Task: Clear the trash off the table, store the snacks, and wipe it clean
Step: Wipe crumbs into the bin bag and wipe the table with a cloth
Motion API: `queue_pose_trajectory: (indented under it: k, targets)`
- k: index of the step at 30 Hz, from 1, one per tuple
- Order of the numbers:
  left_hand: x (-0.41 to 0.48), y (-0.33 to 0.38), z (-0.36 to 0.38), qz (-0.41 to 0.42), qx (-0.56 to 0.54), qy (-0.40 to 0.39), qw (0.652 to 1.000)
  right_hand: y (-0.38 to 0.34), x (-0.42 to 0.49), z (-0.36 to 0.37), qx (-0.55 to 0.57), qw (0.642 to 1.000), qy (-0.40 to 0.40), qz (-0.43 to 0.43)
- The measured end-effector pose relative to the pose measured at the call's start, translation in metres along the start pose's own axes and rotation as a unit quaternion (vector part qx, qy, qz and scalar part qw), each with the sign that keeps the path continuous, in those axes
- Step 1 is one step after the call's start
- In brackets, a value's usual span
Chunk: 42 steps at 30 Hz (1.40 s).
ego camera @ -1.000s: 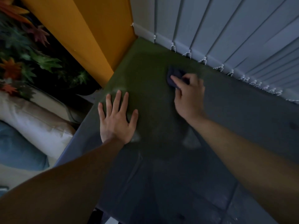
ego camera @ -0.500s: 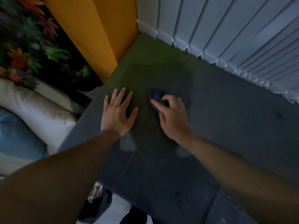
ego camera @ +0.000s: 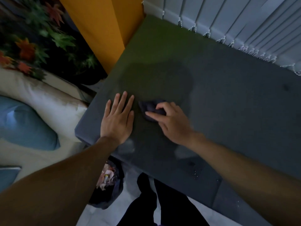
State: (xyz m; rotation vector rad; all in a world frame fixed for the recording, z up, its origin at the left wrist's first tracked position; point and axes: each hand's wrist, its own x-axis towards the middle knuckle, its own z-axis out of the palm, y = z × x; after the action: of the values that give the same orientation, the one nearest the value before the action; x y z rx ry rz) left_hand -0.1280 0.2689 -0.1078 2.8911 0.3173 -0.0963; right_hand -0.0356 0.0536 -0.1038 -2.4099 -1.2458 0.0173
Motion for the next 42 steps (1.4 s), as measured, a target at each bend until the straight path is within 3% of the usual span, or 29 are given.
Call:
queue_pose_trajectory:
  k: [5,7,11,16,18,20,23,29,33,36,39,42]
  targets:
    - [-0.002,-0.002,0.003,0.001,0.020,0.001,1.000,-0.013,0.002,0.005,-0.005,0.975,0.086,0.206]
    - [-0.002,-0.001,0.004,0.001,0.016,0.002,1.000,-0.042,-0.015,0.016,-0.011,0.983,0.066,0.172]
    - [-0.005,-0.002,0.003,0.014,0.005,0.010,1.000,-0.048,-0.039,0.012,-0.019,1.000,-0.005,0.009]
    - [-0.005,-0.002,0.003,0.028,-0.020,0.008,0.999,-0.045,-0.038,0.010,-0.013,0.980,0.068,0.187]
    - [-0.007,-0.002,0.004,0.040,-0.010,0.006,0.999,-0.070,-0.058,0.019,-0.004,0.986,0.051,0.156]
    - [-0.007,-0.001,0.004,0.047,0.011,-0.002,0.999,-0.086,-0.085,0.022,0.011,0.998,0.017,0.059]
    - [-0.005,0.006,0.003,0.043,0.025,-0.016,0.999,-0.068,-0.102,0.009,-0.010,1.000,-0.011,-0.009]
    - [-0.005,0.029,0.002,0.084,0.028,-0.039,0.995,-0.038,-0.108,-0.005,-0.023,0.967,0.115,0.227]
    - [-0.005,0.053,0.004,0.059,0.012,-0.043,0.997,-0.076,-0.153,0.005,-0.002,0.994,0.046,0.098]
    - [-0.004,0.071,0.007,0.106,0.021,-0.051,0.993,-0.056,-0.174,-0.012,-0.023,0.999,0.013,0.028]
    - [-0.003,0.089,0.012,0.141,0.037,-0.064,0.987,-0.020,-0.176,-0.028,-0.050,0.986,0.082,0.137]
    - [-0.002,0.105,0.020,0.123,0.051,-0.071,0.989,-0.022,-0.181,-0.025,-0.047,0.959,0.128,0.247]
